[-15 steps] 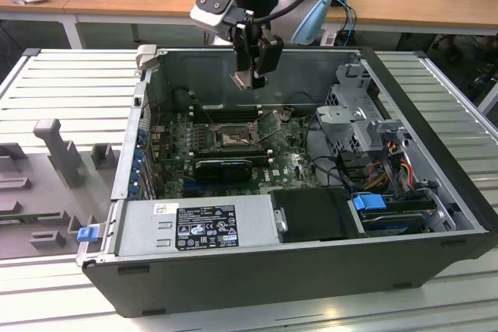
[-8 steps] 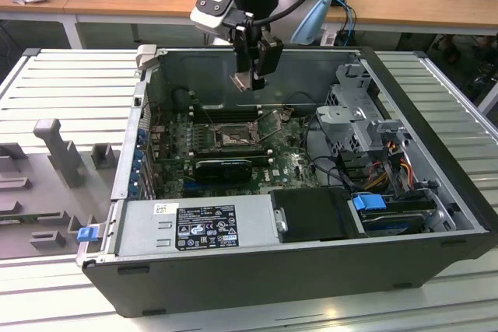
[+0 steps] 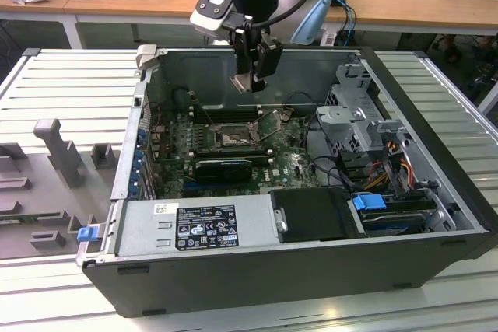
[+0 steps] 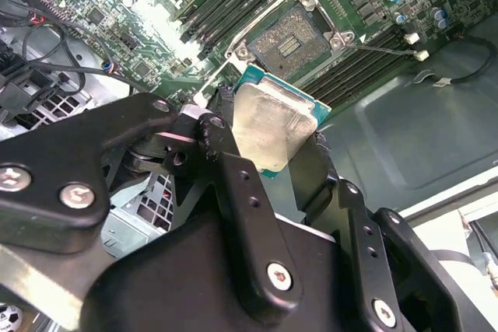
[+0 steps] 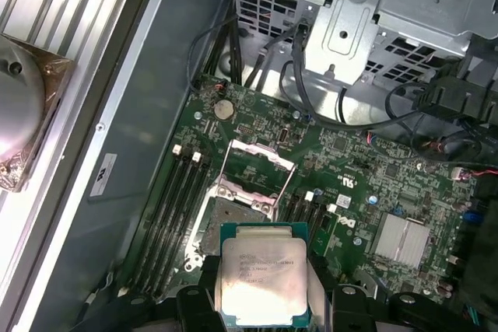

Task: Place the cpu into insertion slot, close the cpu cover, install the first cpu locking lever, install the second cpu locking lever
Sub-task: 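Place the cpu into insertion slot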

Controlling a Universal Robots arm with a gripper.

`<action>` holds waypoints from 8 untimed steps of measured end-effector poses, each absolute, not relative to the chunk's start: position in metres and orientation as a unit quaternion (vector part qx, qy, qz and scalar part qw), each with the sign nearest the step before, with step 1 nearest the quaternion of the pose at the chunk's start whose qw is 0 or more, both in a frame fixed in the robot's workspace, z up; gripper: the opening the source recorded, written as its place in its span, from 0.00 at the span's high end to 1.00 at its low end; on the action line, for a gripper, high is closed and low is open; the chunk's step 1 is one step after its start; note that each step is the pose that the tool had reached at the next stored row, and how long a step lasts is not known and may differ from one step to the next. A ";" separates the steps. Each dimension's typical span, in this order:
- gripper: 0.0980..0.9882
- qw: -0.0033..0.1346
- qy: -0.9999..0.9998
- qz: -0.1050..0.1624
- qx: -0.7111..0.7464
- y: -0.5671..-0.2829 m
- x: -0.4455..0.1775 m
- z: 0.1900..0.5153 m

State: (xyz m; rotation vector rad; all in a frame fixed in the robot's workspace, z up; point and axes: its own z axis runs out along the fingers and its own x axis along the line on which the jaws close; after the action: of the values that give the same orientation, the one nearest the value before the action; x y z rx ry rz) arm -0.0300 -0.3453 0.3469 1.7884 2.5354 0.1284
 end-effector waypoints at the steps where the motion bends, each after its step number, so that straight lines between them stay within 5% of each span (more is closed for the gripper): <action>1: 0.52 0.018 0.816 0.041 0.577 -0.345 -0.030 0.346; 8: 0.52 0.020 0.793 0.041 0.608 -0.345 -0.030 0.337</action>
State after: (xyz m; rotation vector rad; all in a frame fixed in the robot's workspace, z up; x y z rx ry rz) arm -0.0301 -0.3449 0.3369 1.8855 2.4600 0.1258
